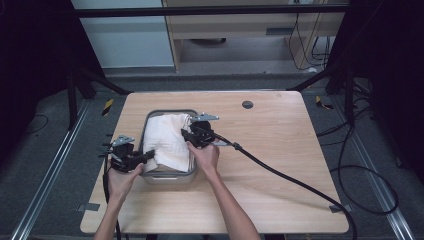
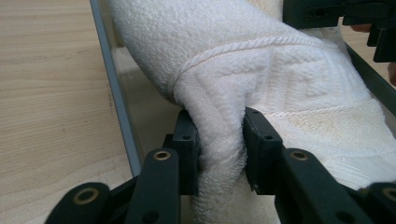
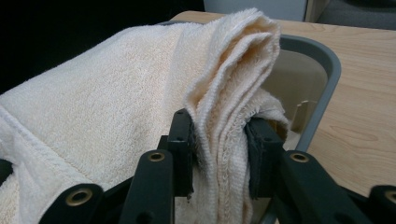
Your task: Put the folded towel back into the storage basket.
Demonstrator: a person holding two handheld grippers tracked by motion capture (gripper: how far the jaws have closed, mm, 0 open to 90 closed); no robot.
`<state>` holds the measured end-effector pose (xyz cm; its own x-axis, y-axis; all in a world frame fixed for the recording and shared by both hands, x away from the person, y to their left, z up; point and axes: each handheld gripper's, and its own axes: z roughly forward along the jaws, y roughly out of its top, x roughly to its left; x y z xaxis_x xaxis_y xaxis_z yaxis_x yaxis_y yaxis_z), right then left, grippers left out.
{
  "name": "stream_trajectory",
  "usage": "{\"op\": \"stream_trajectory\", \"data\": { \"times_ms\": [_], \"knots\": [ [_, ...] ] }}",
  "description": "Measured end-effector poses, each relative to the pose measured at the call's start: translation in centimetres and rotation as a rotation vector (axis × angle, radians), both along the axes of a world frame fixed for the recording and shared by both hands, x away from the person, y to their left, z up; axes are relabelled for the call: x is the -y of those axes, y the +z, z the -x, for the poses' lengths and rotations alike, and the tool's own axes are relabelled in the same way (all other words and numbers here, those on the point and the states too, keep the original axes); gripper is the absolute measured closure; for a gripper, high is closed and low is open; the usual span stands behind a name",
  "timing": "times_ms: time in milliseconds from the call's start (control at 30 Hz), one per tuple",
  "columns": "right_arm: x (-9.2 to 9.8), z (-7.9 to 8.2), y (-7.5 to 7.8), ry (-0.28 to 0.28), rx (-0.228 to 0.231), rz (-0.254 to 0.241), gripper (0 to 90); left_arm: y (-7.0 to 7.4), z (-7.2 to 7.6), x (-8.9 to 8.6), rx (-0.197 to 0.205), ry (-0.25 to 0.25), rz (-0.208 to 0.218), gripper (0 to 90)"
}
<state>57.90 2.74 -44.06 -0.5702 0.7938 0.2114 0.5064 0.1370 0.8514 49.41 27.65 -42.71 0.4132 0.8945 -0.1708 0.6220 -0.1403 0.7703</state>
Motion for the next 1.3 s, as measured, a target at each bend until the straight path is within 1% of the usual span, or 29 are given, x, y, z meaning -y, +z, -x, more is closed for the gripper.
{"op": "stream_trajectory", "data": {
  "times_ms": [100,167,267,300,333,400,467,533,567,633,733,767,900,1000,1067,1167,1300],
  "knots": [
    [0.0,0.0,0.0,0.000,0.002,0.015,63.3,0.2,0.1,0.0,0.017,0.017,-0.022,60.3],
    [0.0,0.0,0.0,0.004,0.003,0.030,59.0,0.4,0.3,0.1,0.036,0.023,-0.041,57.9],
    [0.1,0.1,0.0,0.008,0.021,0.051,53.9,0.6,0.5,0.2,0.056,0.036,-0.057,54.7],
    [0.1,0.1,0.1,0.000,0.034,0.054,52.4,0.7,0.6,0.2,0.069,0.036,-0.054,53.6],
    [0.2,0.1,0.2,0.003,0.046,0.057,50.9,0.9,0.7,0.1,0.079,0.034,-0.045,53.6],
    [0.3,0.3,0.6,0.019,0.078,0.051,49.8,1.5,1.1,0.1,0.105,0.038,-0.042,52.9],
    [0.5,0.6,1.2,0.018,0.110,0.049,47.7,2.0,1.4,0.1,0.125,0.034,-0.035,52.8],
    [0.7,0.8,1.9,0.025,0.121,0.044,46.0,2.5,1.8,0.1,0.143,0.029,-0.028,51.9],
    [0.9,1.0,2.3,0.025,0.132,0.047,45.4,2.6,2.0,0.1,0.151,0.025,-0.028,51.2],
    [1.4,1.3,3.0,0.029,0.150,0.036,43.8,3.0,2.5,0.2,0.171,0.019,-0.033,49.5],
    [2.4,1.8,4.0,0.033,0.172,0.027,40.3,3.5,3.1,0.3,0.201,0.016,-0.023,45.8],
    [2.8,2.0,4.4,0.032,0.180,0.032,39.1,3.6,3.3,0.3,0.212,0.012,-0.018,44.5],
    [4.7,3.0,5.6,0.034,0.210,0.023,32.3,4.0,4.1,0.5,0.248,0.002,-0.029,39.0],
    [6.4,3.8,6.4,0.037,0.232,0.023,26.8,4.1,4.7,0.3,0.263,-0.003,-0.019,35.2],
    [7.6,4.3,6.7,0.043,0.236,0.021,23.6,4.1,5.0,0.1,0.265,-0.010,-0.014,33.0],
    [9.7,5.2,6.8,0.033,0.238,0.027,20.5,4.0,5.2,-0.2,0.271,-0.014,-0.011,30.0],
    [12.5,6.4,6.3,0.022,0.234,0.032,18.3,3.5,5.4,-0.4,0.272,-0.016,-0.012,26.1]
  ]
}}
